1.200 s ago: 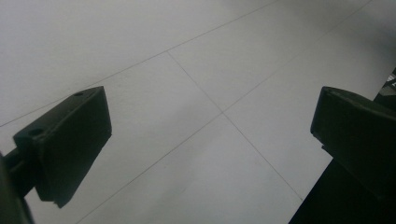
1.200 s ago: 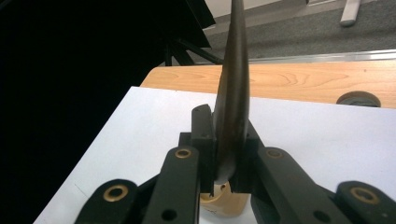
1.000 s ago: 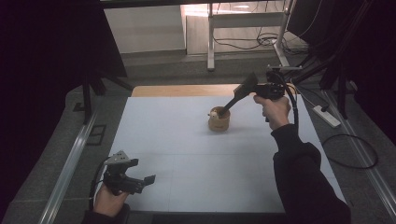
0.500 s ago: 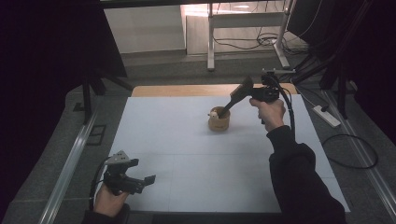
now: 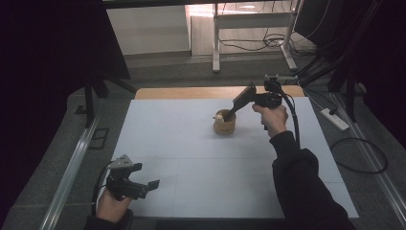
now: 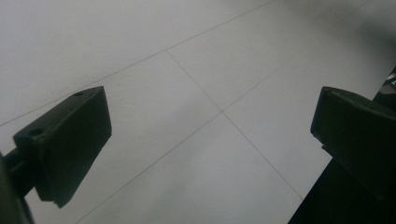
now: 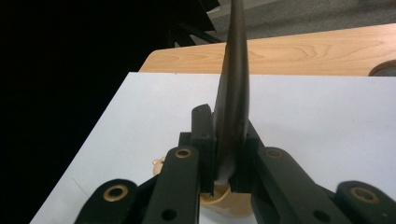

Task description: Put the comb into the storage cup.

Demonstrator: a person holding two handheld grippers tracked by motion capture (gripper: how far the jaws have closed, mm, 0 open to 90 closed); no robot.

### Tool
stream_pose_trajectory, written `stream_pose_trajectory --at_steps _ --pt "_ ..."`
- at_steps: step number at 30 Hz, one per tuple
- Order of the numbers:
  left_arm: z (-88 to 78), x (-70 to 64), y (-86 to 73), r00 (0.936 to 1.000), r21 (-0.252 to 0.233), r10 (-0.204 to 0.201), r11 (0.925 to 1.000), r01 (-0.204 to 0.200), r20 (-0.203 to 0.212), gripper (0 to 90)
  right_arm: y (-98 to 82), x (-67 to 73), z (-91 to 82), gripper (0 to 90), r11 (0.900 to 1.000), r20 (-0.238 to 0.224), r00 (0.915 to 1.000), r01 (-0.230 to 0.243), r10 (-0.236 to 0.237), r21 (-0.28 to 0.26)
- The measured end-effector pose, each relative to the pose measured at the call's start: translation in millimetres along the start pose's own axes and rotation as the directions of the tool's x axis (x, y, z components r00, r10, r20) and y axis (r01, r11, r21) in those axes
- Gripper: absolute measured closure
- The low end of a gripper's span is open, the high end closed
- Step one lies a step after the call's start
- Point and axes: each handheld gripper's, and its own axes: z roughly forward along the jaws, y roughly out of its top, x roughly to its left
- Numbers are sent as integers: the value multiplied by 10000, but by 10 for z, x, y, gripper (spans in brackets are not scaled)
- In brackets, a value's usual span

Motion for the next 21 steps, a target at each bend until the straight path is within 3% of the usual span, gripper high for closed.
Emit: stream_pose_trajectory --at_steps 12,21 --pt "1 -1 0 10000 13 17 10000 -17 7 0 -70 -14 111 843 9999 -109 9999 -109 110 119" --pt "6 -3 3 10000 48 35 10000 -35 18 0 -93 -88 99 842 9992 -297 9988 -393 395 74"
